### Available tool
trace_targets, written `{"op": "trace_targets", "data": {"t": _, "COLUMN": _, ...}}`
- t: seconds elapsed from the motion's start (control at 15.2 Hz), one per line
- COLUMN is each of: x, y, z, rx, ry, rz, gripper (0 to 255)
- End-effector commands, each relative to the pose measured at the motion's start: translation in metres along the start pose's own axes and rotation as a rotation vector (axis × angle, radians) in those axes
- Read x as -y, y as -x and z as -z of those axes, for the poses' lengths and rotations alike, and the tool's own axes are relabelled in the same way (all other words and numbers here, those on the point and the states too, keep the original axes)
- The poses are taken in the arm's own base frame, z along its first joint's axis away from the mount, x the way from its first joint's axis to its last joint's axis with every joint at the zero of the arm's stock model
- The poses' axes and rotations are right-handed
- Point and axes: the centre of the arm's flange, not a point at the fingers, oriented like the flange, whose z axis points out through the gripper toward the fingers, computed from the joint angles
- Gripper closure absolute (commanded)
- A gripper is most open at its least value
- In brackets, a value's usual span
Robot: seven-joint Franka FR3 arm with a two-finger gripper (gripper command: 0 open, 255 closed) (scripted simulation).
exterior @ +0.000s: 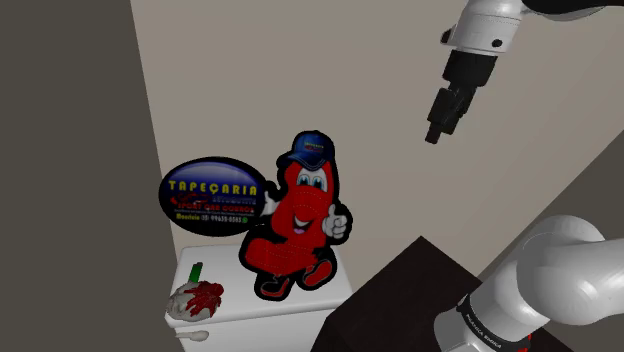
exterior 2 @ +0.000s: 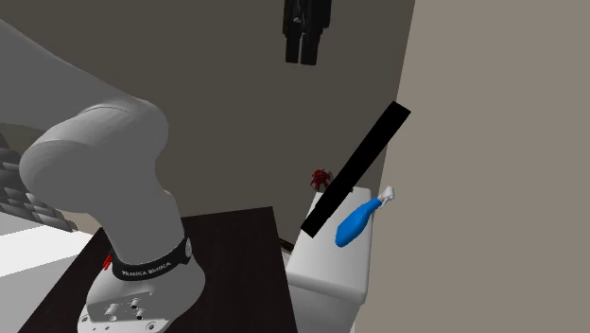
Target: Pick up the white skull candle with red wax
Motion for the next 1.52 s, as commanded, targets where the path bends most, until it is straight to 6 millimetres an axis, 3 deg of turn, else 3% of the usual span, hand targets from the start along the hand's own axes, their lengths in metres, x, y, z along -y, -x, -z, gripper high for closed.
{"op": "trace_targets", "data": {"t": 0.0, "x": 0.000, "y": 0.000, "z": 0.000, "rx": 0.000, "ry": 0.000, "rz": 0.000, "gripper": 0}}
{"op": "trace_targets", "data": {"t": 0.73, "x": 0.085, "y": -0.078, "z": -0.088, "rx": -0.018, "ry": 0.023, "rz": 0.173, "gripper": 0}}
{"op": "trace_targets", "data": {"t": 1.45, "x": 0.181, "y": -0.142, "z": -0.177, "rx": -0.037, "ry": 0.046, "rz": 0.347, "gripper": 0}}
